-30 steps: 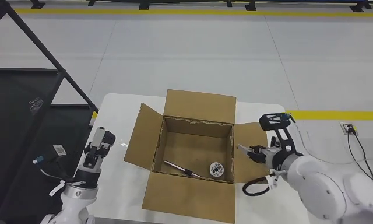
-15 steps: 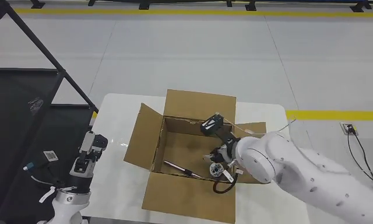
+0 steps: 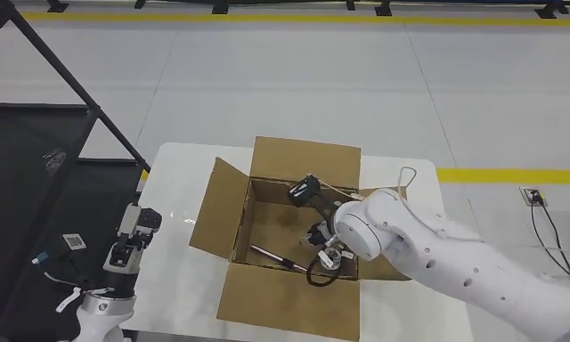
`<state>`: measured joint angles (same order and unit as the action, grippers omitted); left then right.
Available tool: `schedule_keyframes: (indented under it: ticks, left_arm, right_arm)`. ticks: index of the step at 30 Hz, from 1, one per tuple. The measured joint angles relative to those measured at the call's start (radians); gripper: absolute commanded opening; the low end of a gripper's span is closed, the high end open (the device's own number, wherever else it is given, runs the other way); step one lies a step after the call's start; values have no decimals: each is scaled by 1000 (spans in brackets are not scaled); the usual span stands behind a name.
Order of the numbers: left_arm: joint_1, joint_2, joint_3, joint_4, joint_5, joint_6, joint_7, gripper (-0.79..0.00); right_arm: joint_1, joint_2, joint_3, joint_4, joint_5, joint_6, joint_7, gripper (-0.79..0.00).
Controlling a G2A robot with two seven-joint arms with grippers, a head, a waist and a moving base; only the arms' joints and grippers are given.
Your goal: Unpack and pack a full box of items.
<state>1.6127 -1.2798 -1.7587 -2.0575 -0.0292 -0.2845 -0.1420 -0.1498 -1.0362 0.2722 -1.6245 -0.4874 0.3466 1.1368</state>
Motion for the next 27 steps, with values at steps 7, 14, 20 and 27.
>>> schedule_keyframes:
  ticks: [7,14,20,27]
  left_arm:
    - [0,0,0,0,0,0,0,0]
    - [0,0,0,0,0,0,0,0]
    - [0,0,0,0,0,0,0,0]
    - [0,0,0,0,0,0,0,0]
  right_arm:
    - [3,-53,-81,84,-160,-77,109,0]
    - [-9,-148,-102,207,-199,-199,153,0]
    - [-36,-216,-102,339,-225,-311,172,0]
    - [-62,-270,-100,442,-225,-383,175,0]
